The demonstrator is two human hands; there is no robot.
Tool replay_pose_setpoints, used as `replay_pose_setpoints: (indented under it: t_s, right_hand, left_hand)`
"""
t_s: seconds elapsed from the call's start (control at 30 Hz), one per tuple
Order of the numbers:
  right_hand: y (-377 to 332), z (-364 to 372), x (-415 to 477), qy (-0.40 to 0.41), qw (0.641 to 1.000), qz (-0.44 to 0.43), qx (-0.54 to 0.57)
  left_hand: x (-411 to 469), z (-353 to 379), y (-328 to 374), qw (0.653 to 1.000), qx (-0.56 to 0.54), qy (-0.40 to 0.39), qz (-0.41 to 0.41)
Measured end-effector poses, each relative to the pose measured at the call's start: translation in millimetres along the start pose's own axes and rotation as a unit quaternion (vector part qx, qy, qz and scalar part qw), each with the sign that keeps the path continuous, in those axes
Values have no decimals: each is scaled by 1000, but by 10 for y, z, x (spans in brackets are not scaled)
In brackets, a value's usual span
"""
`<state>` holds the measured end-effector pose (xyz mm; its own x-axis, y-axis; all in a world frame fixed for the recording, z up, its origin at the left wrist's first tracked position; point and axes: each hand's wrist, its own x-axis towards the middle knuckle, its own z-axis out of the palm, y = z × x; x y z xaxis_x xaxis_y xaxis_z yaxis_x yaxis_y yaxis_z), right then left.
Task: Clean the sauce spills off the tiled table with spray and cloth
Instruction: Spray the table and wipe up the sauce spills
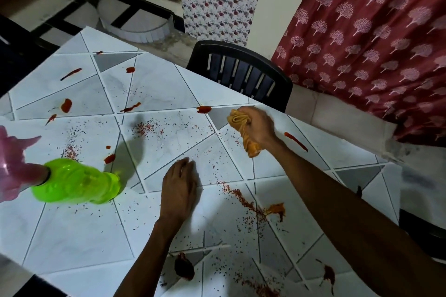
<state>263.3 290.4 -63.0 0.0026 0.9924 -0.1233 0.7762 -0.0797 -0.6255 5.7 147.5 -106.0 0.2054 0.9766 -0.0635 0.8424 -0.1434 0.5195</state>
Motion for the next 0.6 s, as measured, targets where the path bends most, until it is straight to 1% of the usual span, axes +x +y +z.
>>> replay_pose_setpoints:
  t_s: [0.1,0.23,0.3,0.37,0.43,0.53,0.6]
  right_hand:
    - [-106,301,-153,-71,997,-40,-15]
    - [-189,558,-662,-191,979,-68,20]
    - [-133,583,-920,-220,972,-74,23]
    - [-9,480,-1126,-204,976,-63,43]
    - [134,252,-1272,-158,984,-28,82]
    - [329,-225,-1442,-71,987,40,136]
    - [484,-575,-1552,10,987,74,142]
  left_hand:
    - [-52,-25,-19,1000,-23,-3,7]
    - [-66,-54,-55,999,-48,3,4]
    - [-63,-71,-23,999,-48,8,7]
    - [-43,-76,32,999,-51,12,17]
    - [4,-44,88,998,-59,18,23]
    - [131,57,241,998,-55,21,31]
    - [221,160,379,998,-28,17,47]
